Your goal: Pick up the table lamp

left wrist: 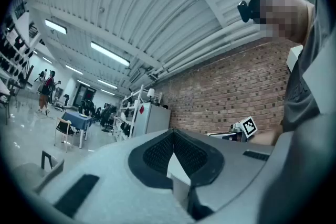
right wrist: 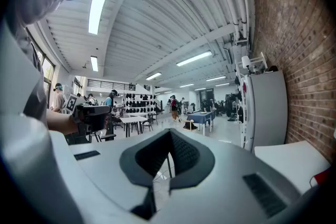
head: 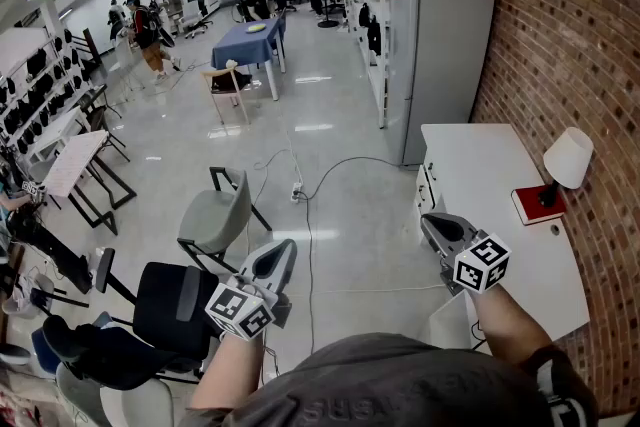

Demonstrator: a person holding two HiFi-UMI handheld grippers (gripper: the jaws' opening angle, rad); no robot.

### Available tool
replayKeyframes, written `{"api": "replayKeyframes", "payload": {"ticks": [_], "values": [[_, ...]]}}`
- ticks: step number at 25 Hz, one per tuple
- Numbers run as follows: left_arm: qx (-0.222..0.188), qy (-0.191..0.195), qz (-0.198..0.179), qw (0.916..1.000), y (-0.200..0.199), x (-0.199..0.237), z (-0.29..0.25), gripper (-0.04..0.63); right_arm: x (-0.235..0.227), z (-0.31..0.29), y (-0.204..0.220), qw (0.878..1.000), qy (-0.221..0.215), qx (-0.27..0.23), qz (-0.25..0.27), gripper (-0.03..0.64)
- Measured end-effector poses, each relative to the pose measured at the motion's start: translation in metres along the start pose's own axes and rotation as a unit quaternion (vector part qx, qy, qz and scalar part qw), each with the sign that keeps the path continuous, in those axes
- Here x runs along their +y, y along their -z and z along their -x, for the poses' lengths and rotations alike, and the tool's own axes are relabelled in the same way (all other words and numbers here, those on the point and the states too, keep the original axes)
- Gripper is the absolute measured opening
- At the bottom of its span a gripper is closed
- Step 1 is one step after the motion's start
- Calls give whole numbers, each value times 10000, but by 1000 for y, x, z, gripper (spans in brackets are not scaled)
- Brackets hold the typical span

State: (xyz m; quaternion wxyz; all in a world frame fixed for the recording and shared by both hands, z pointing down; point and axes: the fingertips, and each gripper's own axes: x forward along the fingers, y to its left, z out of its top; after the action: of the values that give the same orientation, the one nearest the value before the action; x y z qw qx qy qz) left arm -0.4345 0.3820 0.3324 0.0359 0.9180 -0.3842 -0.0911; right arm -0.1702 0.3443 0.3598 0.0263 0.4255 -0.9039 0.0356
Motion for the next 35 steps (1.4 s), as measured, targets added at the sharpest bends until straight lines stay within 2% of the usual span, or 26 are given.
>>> {"api": "replayKeyframes", "payload": {"ticks": [9, 20, 30, 35], "values": [[20, 64, -24, 10000, 0, -12, -12, 5, -10, 7, -3, 10000, -9, 14, 30, -6], [-47, -62, -61, 10000, 2, -40, -29, 5, -35, 34, -4, 9999, 74, 68, 80, -5], [-29, -178, -52, 9998, 20, -89, -78, 5, -77, 73, -7, 9997, -93, 161, 170, -5], [116, -151, -35, 9998, 34, -93, -104, 5, -97, 71, -4, 9998, -92, 161, 117, -5]]}}
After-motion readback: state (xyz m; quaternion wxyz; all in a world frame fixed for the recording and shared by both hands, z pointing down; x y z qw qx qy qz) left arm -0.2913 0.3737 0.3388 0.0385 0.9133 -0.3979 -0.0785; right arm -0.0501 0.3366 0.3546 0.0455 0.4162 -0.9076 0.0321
